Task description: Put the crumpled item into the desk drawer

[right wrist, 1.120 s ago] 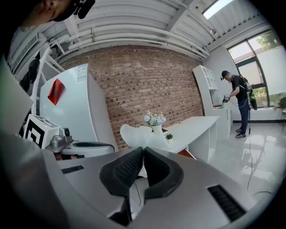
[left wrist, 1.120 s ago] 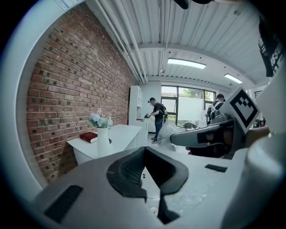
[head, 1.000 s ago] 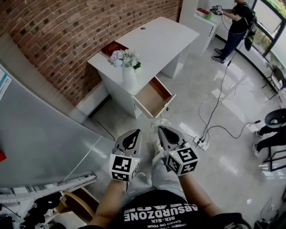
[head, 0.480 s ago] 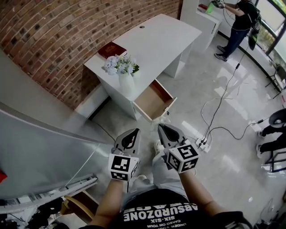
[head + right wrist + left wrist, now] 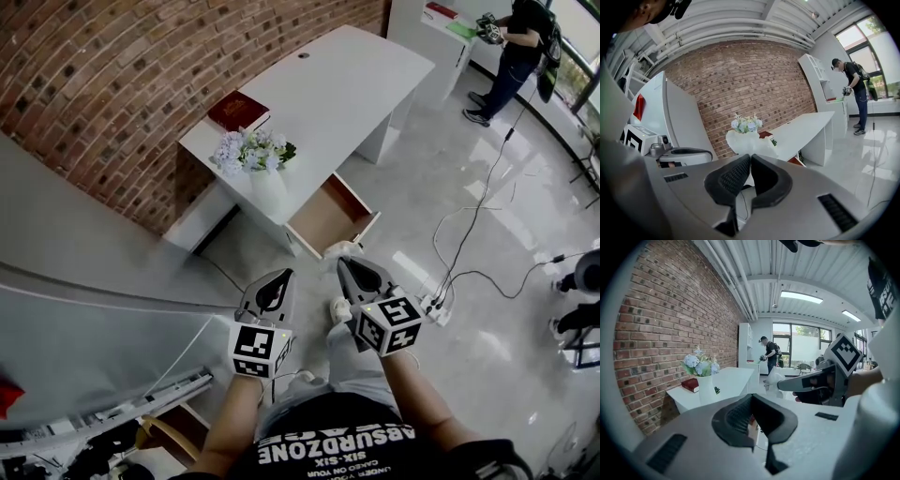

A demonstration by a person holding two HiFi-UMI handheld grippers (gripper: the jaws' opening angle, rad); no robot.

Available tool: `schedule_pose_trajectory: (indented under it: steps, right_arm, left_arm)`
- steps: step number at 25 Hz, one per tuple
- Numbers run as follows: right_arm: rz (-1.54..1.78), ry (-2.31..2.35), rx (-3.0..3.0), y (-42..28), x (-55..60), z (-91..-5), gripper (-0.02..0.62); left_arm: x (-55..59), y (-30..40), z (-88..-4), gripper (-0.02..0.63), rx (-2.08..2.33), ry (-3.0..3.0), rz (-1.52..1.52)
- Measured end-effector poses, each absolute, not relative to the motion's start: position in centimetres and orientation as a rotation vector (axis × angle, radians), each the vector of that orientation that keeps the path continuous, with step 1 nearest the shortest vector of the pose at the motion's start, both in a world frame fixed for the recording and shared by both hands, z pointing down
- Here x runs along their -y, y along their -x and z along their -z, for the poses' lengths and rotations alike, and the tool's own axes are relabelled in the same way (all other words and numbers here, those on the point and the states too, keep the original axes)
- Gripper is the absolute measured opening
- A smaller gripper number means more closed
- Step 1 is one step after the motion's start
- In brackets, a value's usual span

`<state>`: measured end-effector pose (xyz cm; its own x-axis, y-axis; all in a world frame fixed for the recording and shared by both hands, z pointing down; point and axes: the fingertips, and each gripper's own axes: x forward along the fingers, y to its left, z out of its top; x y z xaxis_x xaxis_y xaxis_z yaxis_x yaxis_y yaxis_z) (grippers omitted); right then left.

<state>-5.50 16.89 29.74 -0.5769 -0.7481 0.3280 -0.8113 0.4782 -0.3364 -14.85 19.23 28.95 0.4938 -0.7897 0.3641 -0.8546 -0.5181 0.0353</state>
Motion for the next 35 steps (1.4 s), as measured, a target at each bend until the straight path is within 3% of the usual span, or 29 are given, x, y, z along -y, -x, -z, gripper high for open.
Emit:
schedule_pose_trajectory:
  steps: [35]
  right_arm:
    - [-0.775, -1.145, 2.507, 3.5, -1.8, -36.5, 0.008]
  left_arm:
    - [-5.6, 12.8, -32.6, 0.005, 1.461, -2.395, -0.504]
